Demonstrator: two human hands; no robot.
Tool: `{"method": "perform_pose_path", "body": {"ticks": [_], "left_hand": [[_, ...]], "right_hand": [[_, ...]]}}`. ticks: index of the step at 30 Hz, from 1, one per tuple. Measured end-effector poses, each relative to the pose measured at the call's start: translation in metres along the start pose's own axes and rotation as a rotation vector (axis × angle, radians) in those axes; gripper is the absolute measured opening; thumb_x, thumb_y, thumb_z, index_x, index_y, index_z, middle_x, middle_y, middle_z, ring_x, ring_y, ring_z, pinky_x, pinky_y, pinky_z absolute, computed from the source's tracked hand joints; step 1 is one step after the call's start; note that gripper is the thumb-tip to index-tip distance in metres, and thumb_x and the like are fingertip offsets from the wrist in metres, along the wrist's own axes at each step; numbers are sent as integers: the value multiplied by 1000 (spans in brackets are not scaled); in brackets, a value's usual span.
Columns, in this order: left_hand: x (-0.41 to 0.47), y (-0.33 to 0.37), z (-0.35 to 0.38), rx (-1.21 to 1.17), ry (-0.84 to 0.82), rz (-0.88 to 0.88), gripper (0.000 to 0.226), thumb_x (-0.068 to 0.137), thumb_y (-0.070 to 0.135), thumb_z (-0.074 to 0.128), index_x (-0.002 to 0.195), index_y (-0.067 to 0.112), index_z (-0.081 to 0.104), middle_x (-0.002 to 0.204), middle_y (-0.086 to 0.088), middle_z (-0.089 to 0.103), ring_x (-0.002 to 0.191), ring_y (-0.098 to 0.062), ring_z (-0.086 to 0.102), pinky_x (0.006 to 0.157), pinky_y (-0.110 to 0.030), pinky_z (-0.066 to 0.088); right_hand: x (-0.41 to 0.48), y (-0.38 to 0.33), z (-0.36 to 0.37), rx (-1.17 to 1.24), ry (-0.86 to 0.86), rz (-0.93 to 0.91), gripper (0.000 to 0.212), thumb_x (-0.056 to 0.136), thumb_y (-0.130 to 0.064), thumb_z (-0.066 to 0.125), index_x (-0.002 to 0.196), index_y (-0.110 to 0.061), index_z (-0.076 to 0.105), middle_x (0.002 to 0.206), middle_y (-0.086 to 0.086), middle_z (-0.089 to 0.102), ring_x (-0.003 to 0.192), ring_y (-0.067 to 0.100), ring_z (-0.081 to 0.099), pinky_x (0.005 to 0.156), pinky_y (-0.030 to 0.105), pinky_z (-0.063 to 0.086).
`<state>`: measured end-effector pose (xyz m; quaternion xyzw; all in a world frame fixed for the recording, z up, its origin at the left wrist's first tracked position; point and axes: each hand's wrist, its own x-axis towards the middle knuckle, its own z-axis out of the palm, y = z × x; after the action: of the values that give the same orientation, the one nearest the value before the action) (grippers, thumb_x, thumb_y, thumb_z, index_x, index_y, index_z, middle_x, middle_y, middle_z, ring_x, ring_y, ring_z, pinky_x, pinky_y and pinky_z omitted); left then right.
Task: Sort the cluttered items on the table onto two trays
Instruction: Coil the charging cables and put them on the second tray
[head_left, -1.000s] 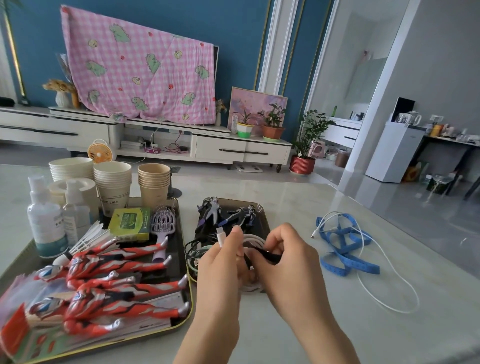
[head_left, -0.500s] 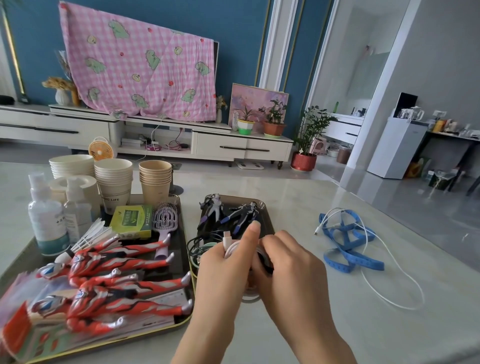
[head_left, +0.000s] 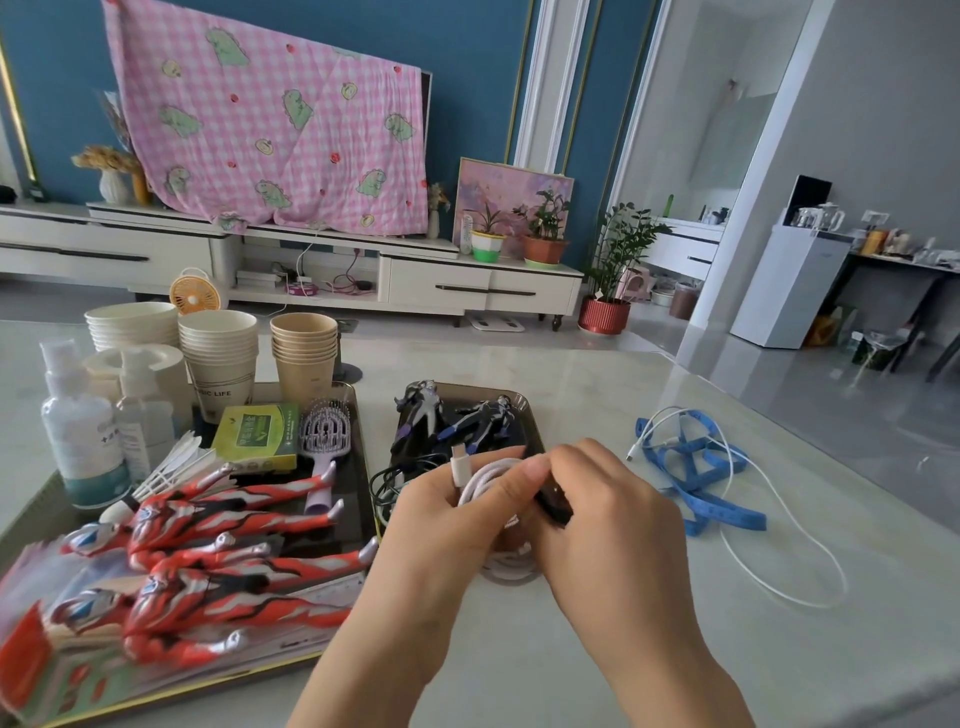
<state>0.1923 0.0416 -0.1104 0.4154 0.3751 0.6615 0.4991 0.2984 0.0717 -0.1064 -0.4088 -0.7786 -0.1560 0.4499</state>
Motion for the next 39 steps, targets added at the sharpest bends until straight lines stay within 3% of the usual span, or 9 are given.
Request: {"method": "perform_pose_path", "body": {"ticks": [3, 7, 15, 19, 27, 30, 34, 37, 39], "left_hand": [[1, 0, -1, -41, 94, 5, 18, 76, 19, 66, 83, 4, 72, 60, -3, 62, 49, -9, 53, 49, -19, 44], [2, 2, -2, -50, 193, 26, 14, 83, 15, 61, 77, 5, 69, 52, 3, 55, 42, -4, 43, 50, -20, 40], [1, 3, 0, 1, 222, -34, 15, 86, 19, 60, 75, 9, 63, 39, 12, 45, 37, -1, 40, 45, -17, 39], [1, 1, 2, 102, 138, -47, 14, 82, 25, 63, 77, 12, 66, 59, 3, 52, 42, -5, 42, 49, -21, 40], [-4, 6, 6, 127, -30, 10, 20, 64, 31, 64, 69, 11, 66, 51, 8, 54, 44, -5, 45, 46, -17, 41], [-4, 4, 8, 125, 1, 64, 28, 63, 32, 64, 73, 6, 67, 54, 5, 56, 45, -7, 43, 46, -17, 39], [-4, 4, 11, 22, 98, 59, 22, 72, 28, 63, 69, 6, 66, 56, 0, 53, 46, -9, 40, 43, -16, 36], [0, 1, 9, -20, 195, 57, 21, 80, 22, 62, 62, 11, 62, 47, 6, 47, 42, -7, 39, 42, -15, 35], [1, 0, 7, -27, 224, 62, 20, 83, 19, 61, 68, 8, 63, 47, 7, 48, 42, -6, 41, 42, -15, 36]], "right_hand": [[-1, -3, 1, 125, -55, 49, 12, 75, -29, 59, 68, -19, 57, 63, -9, 46, 52, 15, 47, 44, 27, 36], [1, -2, -6, 313, -134, 61, 11, 79, -30, 60, 78, -19, 64, 74, -9, 58, 62, 12, 55, 53, 30, 47], [8, 6, -22, 331, -103, 68, 8, 78, -24, 62, 73, -24, 67, 68, -10, 56, 59, 6, 49, 53, 19, 39], [12, 14, -28, 473, -93, 153, 8, 77, -21, 66, 71, -25, 69, 66, -11, 53, 57, -3, 50, 56, 5, 35], [13, 20, -27, 574, -113, 305, 23, 79, -10, 70, 69, -30, 67, 74, -8, 62, 71, 3, 58, 61, 5, 39], [11, 19, -20, 638, -84, 343, 23, 77, -8, 73, 76, -30, 67, 81, -9, 61, 67, 4, 57, 63, 8, 40], [6, 12, -12, 572, 33, 345, 47, 76, -5, 73, 103, -38, 52, 104, -14, 43, 68, 7, 54, 66, 4, 39], [10, 3, -18, 501, 140, 210, 20, 79, -11, 65, 92, -25, 60, 93, -11, 50, 69, 4, 52, 69, 3, 37], [9, -1, -18, 487, 102, 128, 9, 79, -11, 63, 83, -18, 67, 81, -10, 56, 70, -1, 51, 68, 4, 37]]}}
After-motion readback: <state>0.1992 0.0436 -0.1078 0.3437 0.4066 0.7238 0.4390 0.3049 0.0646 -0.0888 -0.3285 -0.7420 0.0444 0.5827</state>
